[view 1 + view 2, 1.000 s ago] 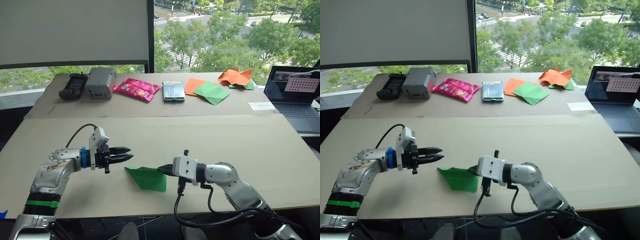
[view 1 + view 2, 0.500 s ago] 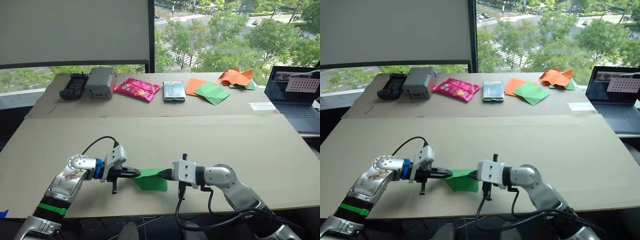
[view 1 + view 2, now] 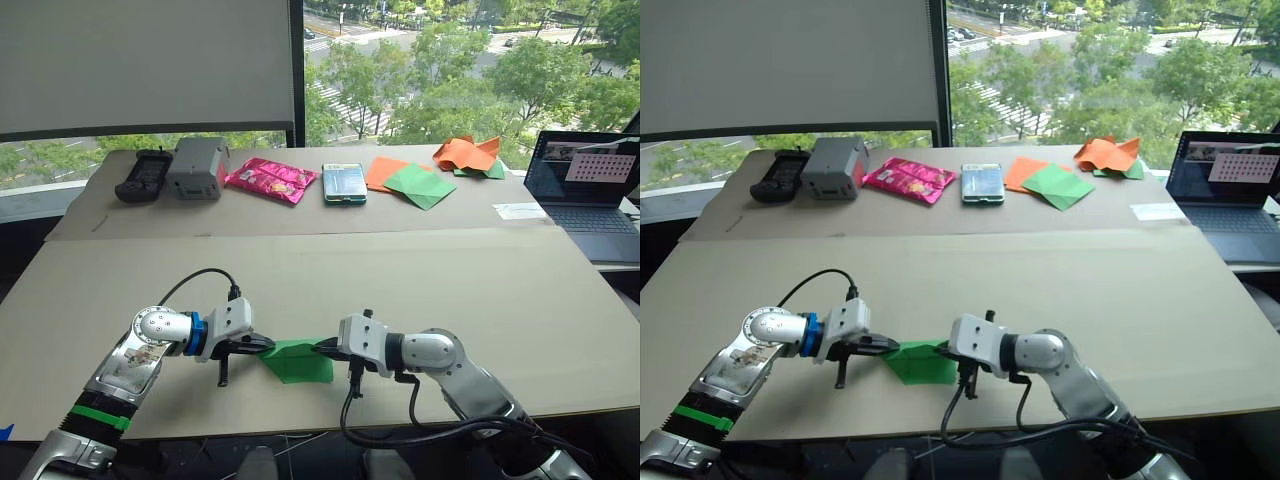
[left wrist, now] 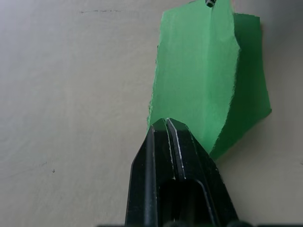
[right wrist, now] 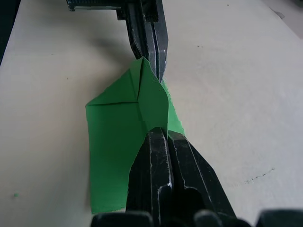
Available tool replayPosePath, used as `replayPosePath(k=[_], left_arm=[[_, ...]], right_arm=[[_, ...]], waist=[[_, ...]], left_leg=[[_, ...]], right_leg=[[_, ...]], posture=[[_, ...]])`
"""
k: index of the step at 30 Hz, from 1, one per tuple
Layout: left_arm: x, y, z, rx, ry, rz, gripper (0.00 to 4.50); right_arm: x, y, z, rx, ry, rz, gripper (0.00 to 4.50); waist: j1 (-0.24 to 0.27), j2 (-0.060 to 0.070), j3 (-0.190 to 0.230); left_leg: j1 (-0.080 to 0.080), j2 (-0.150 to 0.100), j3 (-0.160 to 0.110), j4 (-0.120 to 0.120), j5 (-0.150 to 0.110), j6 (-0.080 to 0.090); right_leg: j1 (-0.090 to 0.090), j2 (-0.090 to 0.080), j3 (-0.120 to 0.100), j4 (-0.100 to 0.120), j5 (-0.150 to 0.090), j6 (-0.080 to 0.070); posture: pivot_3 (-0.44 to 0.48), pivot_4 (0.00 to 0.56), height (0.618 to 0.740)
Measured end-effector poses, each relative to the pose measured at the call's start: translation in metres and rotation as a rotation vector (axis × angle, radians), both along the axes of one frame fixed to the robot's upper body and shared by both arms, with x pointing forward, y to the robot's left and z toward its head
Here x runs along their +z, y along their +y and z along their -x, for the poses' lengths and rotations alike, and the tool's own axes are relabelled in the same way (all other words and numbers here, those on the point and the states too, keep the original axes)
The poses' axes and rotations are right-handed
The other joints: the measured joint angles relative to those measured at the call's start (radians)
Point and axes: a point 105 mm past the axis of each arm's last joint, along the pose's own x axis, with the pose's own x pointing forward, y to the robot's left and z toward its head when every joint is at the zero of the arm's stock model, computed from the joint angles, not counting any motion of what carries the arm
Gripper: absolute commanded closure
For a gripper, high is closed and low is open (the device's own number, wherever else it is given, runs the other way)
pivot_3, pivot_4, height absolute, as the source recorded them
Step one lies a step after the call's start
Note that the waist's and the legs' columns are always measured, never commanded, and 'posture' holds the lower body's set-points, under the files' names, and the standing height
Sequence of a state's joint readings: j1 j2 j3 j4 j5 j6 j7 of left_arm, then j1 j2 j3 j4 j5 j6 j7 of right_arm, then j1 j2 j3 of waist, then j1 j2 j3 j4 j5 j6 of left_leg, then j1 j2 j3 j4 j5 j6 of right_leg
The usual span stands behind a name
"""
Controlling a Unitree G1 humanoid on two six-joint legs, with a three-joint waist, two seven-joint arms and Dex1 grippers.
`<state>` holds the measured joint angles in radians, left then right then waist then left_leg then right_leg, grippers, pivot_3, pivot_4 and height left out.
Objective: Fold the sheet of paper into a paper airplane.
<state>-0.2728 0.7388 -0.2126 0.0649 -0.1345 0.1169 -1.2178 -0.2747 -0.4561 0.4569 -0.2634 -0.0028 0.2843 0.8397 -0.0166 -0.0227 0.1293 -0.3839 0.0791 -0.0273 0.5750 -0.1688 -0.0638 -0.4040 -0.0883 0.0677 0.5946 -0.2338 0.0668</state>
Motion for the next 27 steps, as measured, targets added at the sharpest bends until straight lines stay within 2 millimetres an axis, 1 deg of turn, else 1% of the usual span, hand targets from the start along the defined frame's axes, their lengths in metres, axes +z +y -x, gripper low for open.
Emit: replayPosePath(k=[2,8,19,24,25,27], left_arm=[[0.000,0.000,0.000,-0.002,-0.005,-0.001,4.47],[0.000,0.001,-0.001,-0.005,-0.014,0.000,4.47],[0.000,0.002,-0.003,0.009,-0.017,-0.005,4.47],[0.002,0.005,-0.007,0.062,0.012,0.016,4.47],[0.004,0.006,-0.009,0.081,0.020,0.024,3.93],[0.011,0.009,-0.014,0.133,0.040,0.066,3.31]], right_arm=[[-0.001,0.000,-0.007,-0.028,0.003,0.012,4.50],[-0.008,0.000,-0.017,-0.083,0.033,0.032,4.50],[-0.016,0.007,-0.023,-0.121,0.072,0.028,4.50],[-0.017,0.010,-0.024,-0.123,0.071,0.032,4.50],[-0.017,0.010,-0.024,-0.123,0.070,0.032,4.50],[-0.017,0.012,-0.024,-0.121,0.072,0.030,4.50]], waist=[[0.000,0.000,0.000],[0.001,0.001,0.000],[-0.001,0.001,-0.001],[-0.005,0.001,-0.001],[-0.005,0.001,-0.001],[-0.005,0.001,-0.001]], left_leg=[[0.000,0.000,0.000,0.000,0.000,0.000],[0.000,0.000,0.000,0.000,0.000,0.000],[0.000,0.000,0.000,0.000,0.000,0.000],[0.001,0.001,0.000,0.000,0.000,0.000],[0.000,0.001,0.000,0.000,0.000,0.000],[0.000,0.001,0.000,0.000,0.000,0.000]], right_leg=[[0.000,0.000,0.000,0.000,0.000,0.000],[0.000,0.000,0.000,0.000,0.000,0.000],[0.000,0.000,0.000,0.001,0.000,0.000],[0.000,0.001,0.000,0.001,0.000,0.000],[0.000,0.001,0.000,0.001,0.000,0.000],[0.000,0.002,0.000,0.002,0.000,0.000]], posture=[[0.000,0.150,0.718],[0.000,0.150,0.718],[0.000,0.150,0.718],[0.000,0.150,0.718],[0.000,0.150,0.718],[0.000,0.150,0.718]])
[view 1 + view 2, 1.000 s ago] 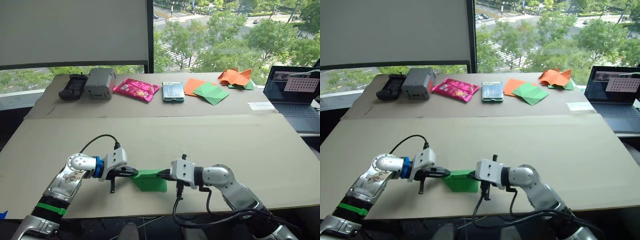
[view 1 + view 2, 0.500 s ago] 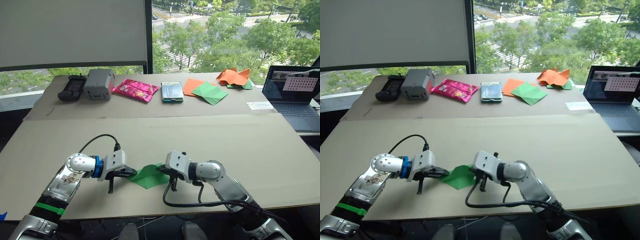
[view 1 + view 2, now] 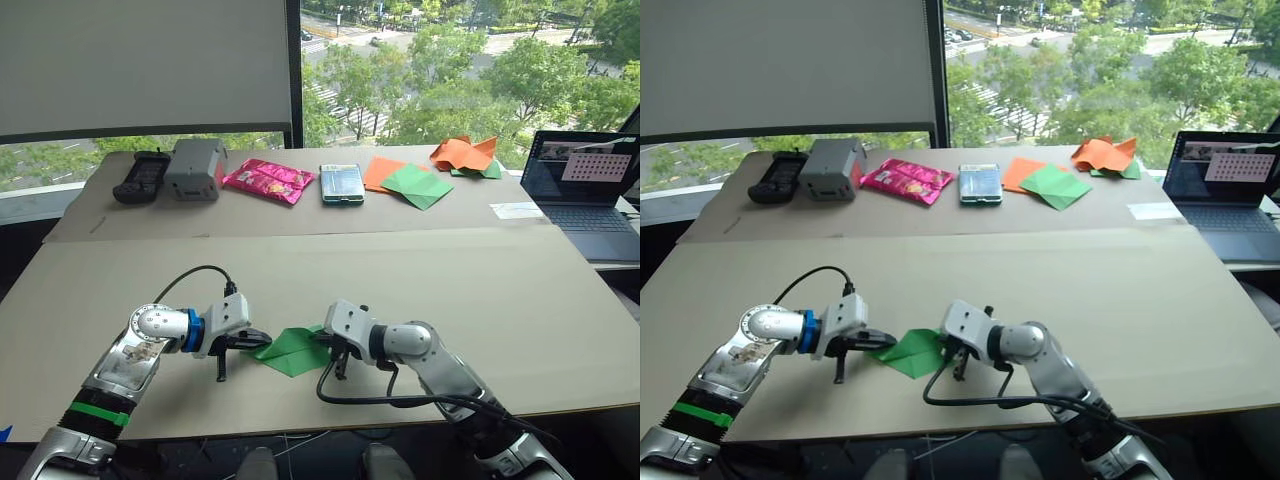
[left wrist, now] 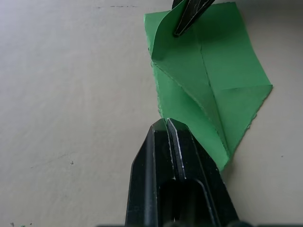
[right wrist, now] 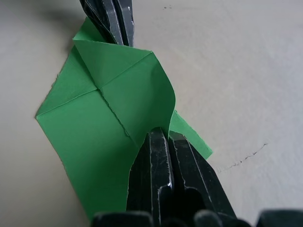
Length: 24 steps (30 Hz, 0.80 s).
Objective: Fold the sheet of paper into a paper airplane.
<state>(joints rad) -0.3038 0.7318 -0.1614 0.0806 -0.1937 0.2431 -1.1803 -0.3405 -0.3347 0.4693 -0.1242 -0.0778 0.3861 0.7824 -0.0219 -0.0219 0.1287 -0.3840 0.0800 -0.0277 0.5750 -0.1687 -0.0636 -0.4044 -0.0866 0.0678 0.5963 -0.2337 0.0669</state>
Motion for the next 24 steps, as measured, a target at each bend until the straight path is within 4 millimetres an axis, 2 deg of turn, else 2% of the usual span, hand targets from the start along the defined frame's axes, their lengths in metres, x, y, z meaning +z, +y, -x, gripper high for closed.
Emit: replayPosePath(k=[4,7,10,15,24], left_arm=[[0.034,-0.005,-0.002,0.031,0.021,0.153,1.99],[0.054,-0.016,0.006,-0.007,0.043,0.241,1.99],[0.050,-0.022,0.014,-0.042,0.056,0.229,2.89],[0.014,-0.021,0.025,-0.050,0.115,0.148,4.49],[-0.003,-0.015,0.022,-0.058,0.063,0.054,4.49]], right_arm=[[-0.001,0.001,0.000,0.000,0.008,0.000,4.50],[-0.001,0.002,0.000,0.000,0.010,0.003,4.50],[-0.001,0.003,0.000,0.004,0.008,0.011,4.50],[-0.001,0.004,-0.001,0.006,0.004,0.016,4.50],[-0.001,0.003,-0.001,0.006,0.002,0.021,4.50]], waist=[[0.000,-0.001,0.000],[0.000,-0.001,0.000],[-0.003,0.000,0.000],[-0.004,-0.001,0.000],[-0.002,-0.001,0.000]], left_leg=[[0.000,0.000,0.000,0.000,0.000,0.000],[0.000,0.000,0.000,0.000,0.000,0.000],[0.001,0.000,0.000,0.000,0.000,0.000],[0.000,0.000,0.000,0.000,0.000,0.000],[0.000,0.000,0.000,0.000,0.000,0.000]], right_leg=[[0.001,0.000,0.000,0.000,0.000,0.000],[0.001,0.000,0.000,0.000,0.000,0.000],[0.001,0.000,0.000,0.000,0.000,0.000],[0.000,0.000,0.001,0.000,0.000,0.000],[0.000,0.000,0.001,-0.001,0.000,0.000]], posture=[[0.000,0.150,0.718],[0.000,0.150,0.718],[0.000,0.150,0.718],[0.000,0.150,0.718],[0.000,0.150,0.718]])
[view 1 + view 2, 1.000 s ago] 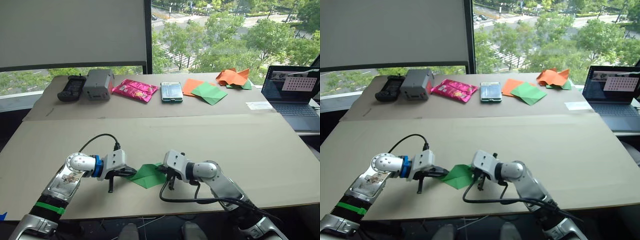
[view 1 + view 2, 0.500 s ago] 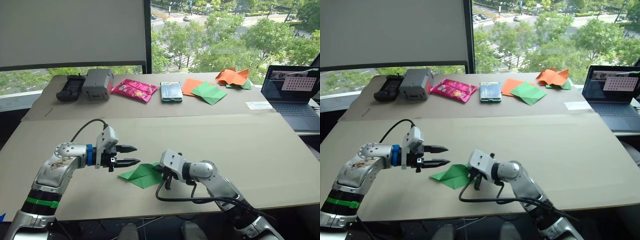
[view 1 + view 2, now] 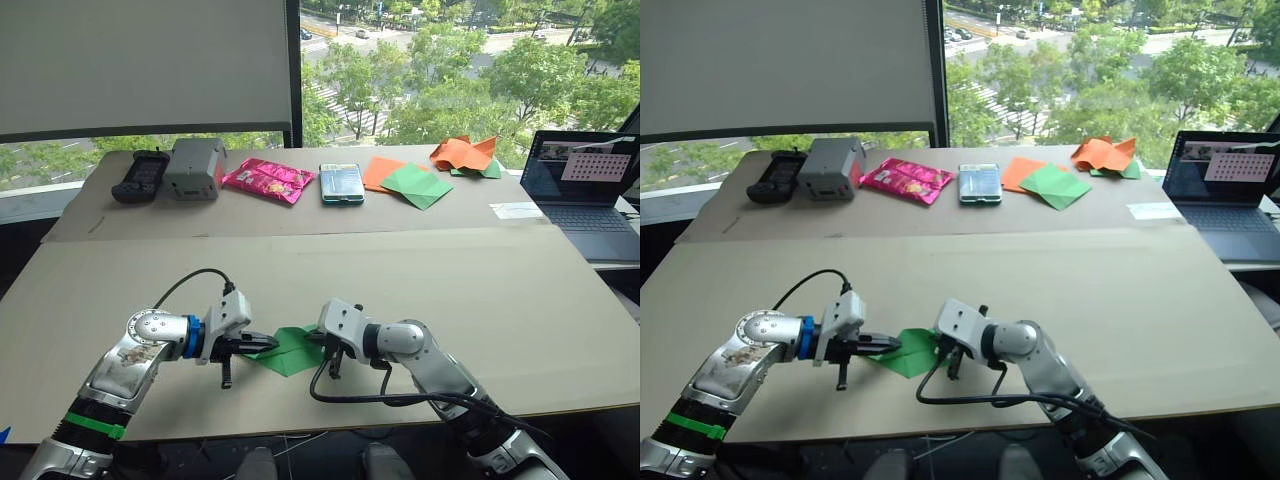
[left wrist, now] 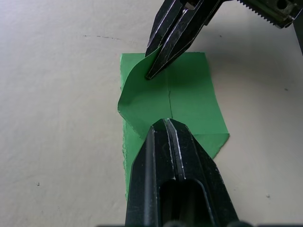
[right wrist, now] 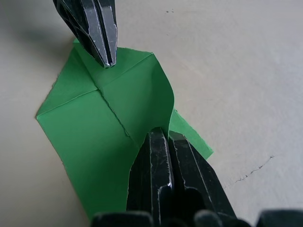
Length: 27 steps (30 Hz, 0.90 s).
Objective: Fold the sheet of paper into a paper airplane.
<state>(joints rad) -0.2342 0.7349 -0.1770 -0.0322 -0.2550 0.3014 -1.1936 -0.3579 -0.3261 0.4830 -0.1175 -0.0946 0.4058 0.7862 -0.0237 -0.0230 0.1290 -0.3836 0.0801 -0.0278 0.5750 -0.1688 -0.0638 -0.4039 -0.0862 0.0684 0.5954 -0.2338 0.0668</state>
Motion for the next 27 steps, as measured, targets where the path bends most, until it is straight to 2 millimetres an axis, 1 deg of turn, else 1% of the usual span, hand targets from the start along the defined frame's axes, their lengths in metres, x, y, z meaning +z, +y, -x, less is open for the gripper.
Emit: replayPosePath(k=[4,7,9,10,12,14,15,16,18,20,22,23,25,27], left_arm=[[-0.008,0.003,0.000,-0.006,-0.018,-0.036,4.49],[-0.009,0.003,-0.001,-0.015,-0.039,-0.044,4.49],[-0.009,0.003,-0.002,-0.019,-0.051,-0.048,4.50],[-0.009,0.002,-0.002,-0.020,-0.056,-0.049,4.50],[-0.009,0.002,-0.002,-0.022,-0.064,-0.049,4.50],[-0.010,0.001,-0.002,-0.019,-0.068,-0.044,4.50],[-0.010,0.001,-0.002,-0.015,-0.068,-0.042,4.50],[-0.010,0.001,-0.002,-0.014,-0.069,-0.042,4.50],[-0.010,0.001,-0.002,-0.012,-0.069,-0.042,4.50],[-0.010,0.001,-0.002,-0.009,-0.067,-0.042,4.50],[-0.010,0.001,-0.003,-0.003,-0.063,-0.040,4.50],[-0.010,0.002,-0.003,0.002,-0.060,-0.039,4.50],[-0.010,0.002,-0.003,0.005,-0.058,-0.038,4.50],[-0.010,0.002,-0.003,0.009,-0.054,-0.037,4.50]], right_arm=[[0.001,0.000,-0.001,-0.007,0.007,0.004,4.50],[0.001,0.002,-0.002,-0.021,0.024,-0.002,4.50],[0.002,0.003,-0.003,-0.036,0.033,-0.014,3.85],[0.003,0.002,-0.005,-0.057,0.041,-0.027,3.62],[0.010,0.001,-0.009,-0.094,0.056,-0.078,2.94],[0.027,-0.001,-0.012,-0.117,0.034,-0.144,2.94],[0.038,-0.002,-0.013,-0.123,0.002,-0.175,2.94],[0.045,-0.002,-0.013,-0.125,-0.015,-0.194,2.94],[0.054,-0.004,-0.012,-0.124,-0.049,-0.209,2.94],[0.057,-0.006,-0.008,-0.114,-0.064,-0.210,2.94],[0.055,-0.006,-0.002,-0.102,-0.065,-0.204,3.45],[0.050,-0.005,0.001,-0.089,-0.062,-0.188,3.73],[0.041,-0.002,0.009,-0.061,-0.051,-0.170,4.48],[0.033,0.005,0.017,-0.028,-0.034,-0.164,4.48]], waist=[[0.000,0.000,0.000],[0.002,0.000,0.000],[0.002,0.000,0.000],[0.002,0.000,0.000],[0.004,0.001,0.000],[0.006,0.001,0.000],[0.007,0.001,0.000],[0.008,0.001,0.000],[0.009,0.001,0.000],[0.009,0.001,0.000],[0.009,0.001,0.000],[0.008,0.002,0.000],[0.008,0.002,0.000],[0.007,0.002,0.000]], left_leg=[[0.000,0.000,0.000,0.000,0.000,0.000],[0.000,0.000,0.000,0.000,0.000,0.000],[0.000,0.000,0.000,0.000,0.000,0.000],[0.000,0.000,0.000,0.000,0.000,0.000],[-0.001,0.000,0.000,0.000,0.000,0.000],[-0.001,0.000,0.000,0.000,0.000,0.000],[-0.001,0.000,0.000,0.000,0.000,0.000],[-0.001,0.000,0.000,0.000,0.000,0.000],[-0.001,0.000,0.000,0.000,0.000,0.000],[-0.001,0.000,0.000,0.000,0.000,0.000],[0.000,0.000,0.000,0.000,0.000,0.000],[0.000,0.000,0.000,0.000,0.000,0.000],[0.000,0.000,0.000,0.000,0.000,0.000],[0.000,0.000,0.000,0.000,0.000,0.000]], right_leg=[[0.000,0.000,0.000,0.000,0.000,0.000],[0.000,0.000,0.000,0.000,0.000,0.000],[0.000,0.000,0.000,0.000,0.000,0.000],[0.000,0.000,0.000,0.000,0.000,0.000],[0.000,0.000,0.000,0.000,0.000,0.000],[0.000,0.000,0.000,0.000,0.000,0.000],[0.000,0.000,0.000,0.000,0.000,0.000],[0.000,0.000,0.000,0.000,0.000,0.000],[0.000,0.000,0.000,0.000,0.000,0.000],[0.000,0.000,0.000,0.000,0.000,0.000],[0.000,0.000,0.000,0.000,0.000,0.000],[0.000,0.000,0.000,0.000,0.000,0.000],[0.000,0.000,0.000,0.000,0.000,0.000],[0.000,0.000,0.000,0.000,0.000,0.000]], posture=[[0.000,0.150,0.718],[0.000,0.150,0.718],[0.000,0.150,0.718],[0.000,0.150,0.718],[0.000,0.150,0.718],[0.000,0.150,0.718],[0.000,0.150,0.718],[0.000,0.150,0.718],[0.000,0.150,0.718],[0.000,0.150,0.718],[0.000,0.150,0.718],[0.000,0.150,0.718],[0.000,0.150,0.718],[0.000,0.150,0.718]])
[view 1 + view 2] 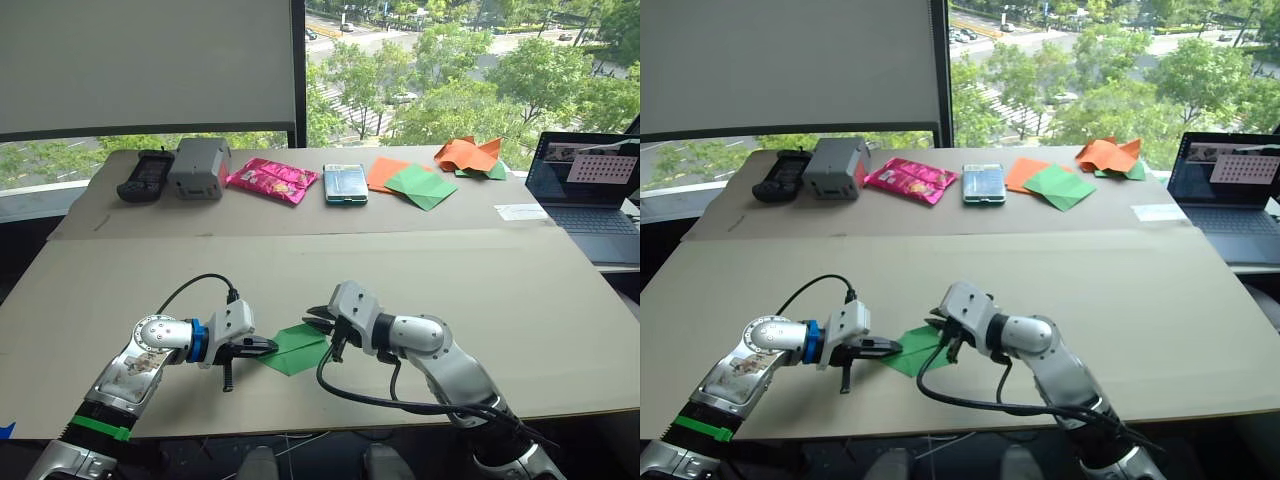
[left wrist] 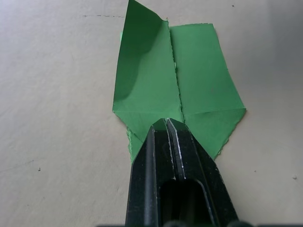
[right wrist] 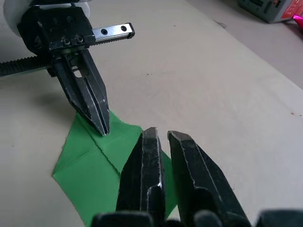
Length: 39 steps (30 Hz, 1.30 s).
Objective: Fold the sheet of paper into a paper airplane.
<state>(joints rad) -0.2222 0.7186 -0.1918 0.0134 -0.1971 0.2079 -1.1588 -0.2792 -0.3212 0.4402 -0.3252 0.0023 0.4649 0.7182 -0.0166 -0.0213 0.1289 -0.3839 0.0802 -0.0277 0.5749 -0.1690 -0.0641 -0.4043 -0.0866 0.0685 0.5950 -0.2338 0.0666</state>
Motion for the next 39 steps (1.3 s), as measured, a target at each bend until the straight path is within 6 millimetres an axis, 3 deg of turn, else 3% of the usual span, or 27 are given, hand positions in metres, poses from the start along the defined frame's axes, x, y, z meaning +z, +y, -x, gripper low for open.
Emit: replayPosePath(k=[10,26,39], left_arm=[[0.001,0.000,0.000,0.005,0.012,0.000,4.50],[0.001,0.003,0.003,0.015,0.028,-0.020,4.50],[-0.002,0.004,0.004,0.016,0.035,-0.031,4.50]], right_arm=[[-0.033,0.017,-0.003,-0.007,0.066,-0.005,4.48],[-0.049,0.018,-0.004,-0.025,0.038,-0.006,4.48],[-0.058,0.005,-0.002,-0.098,-0.021,-0.018,4.48]], waist=[[-0.001,0.000,0.000],[-0.004,-0.002,-0.004],[0.006,-0.002,-0.015]], left_leg=[[0.000,0.000,0.000,0.000,0.000,0.000],[0.001,0.000,0.000,0.000,0.000,0.000],[0.001,-0.002,0.001,0.000,0.000,-0.001]], right_leg=[[0.000,0.000,0.000,0.000,0.000,0.000],[0.000,0.000,0.000,0.000,0.000,0.000],[0.001,-0.004,0.000,-0.001,-0.001,-0.001]], posture=[[0.000,0.150,0.718],[0.000,0.150,0.718],[0.000,0.150,0.718]])
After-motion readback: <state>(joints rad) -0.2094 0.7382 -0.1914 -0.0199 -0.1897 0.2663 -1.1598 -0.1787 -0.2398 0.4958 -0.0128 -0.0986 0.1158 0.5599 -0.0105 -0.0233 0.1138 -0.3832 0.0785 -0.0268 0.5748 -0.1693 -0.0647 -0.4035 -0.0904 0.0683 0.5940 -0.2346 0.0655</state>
